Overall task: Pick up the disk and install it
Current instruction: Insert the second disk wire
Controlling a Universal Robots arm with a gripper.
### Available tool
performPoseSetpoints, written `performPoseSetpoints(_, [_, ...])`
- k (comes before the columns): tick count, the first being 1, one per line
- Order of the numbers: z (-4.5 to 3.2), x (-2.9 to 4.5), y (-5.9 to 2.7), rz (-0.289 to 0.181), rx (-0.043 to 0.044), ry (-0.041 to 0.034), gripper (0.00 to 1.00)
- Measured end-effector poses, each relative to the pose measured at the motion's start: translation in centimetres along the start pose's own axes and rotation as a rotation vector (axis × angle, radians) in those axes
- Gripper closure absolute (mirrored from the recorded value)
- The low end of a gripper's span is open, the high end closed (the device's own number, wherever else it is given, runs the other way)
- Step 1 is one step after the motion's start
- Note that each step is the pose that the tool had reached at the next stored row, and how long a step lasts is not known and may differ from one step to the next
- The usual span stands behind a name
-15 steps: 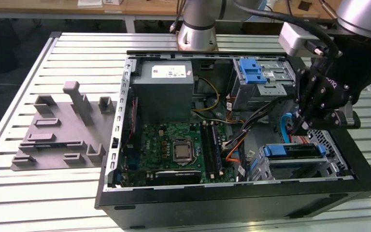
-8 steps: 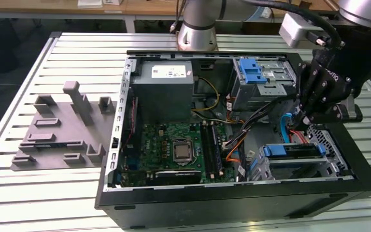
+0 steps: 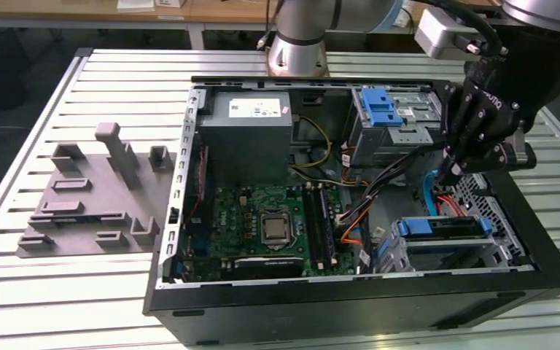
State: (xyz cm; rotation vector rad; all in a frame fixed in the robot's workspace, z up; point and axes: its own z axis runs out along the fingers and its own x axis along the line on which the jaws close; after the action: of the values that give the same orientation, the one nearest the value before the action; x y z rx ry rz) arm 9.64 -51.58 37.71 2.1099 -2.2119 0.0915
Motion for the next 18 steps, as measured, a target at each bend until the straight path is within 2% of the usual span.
performPoseSetpoints(5, [-0.67,-0.29,0.03,0.000,0.0002,0.0007,0.89])
performPoseSetpoints(7, [-0.77,-0.45,0.04,0.000,0.0017,0.0042,0.89])
performPoseSetpoints(8, [-0.80,-0.57,0.05,0.000,0.0030,0.0089,0.89])
performPoseSetpoints(10, [-0.84,-1.05,0.07,0.001,0.0043,0.0230,0.89])
performPoseSetpoints(11, [-0.86,-1.33,0.08,0.001,0.0047,0.0328,0.89])
performPoseSetpoints(12, [-0.87,-1.59,0.10,0.001,0.0055,0.0447,0.89])
performPoseSetpoints(14, [-0.82,-2.00,0.11,0.002,0.0079,0.0733,0.89])
performPoseSetpoints(16, [-0.71,-2.18,0.12,0.002,0.0101,0.0949,0.89])
performPoseSetpoints(17, [-0.60,-2.29,0.12,0.002,0.0105,0.1008,0.89])
performPoseSetpoints(18, [-0.44,-2.40,0.12,0.002,0.0105,0.1026,0.89])
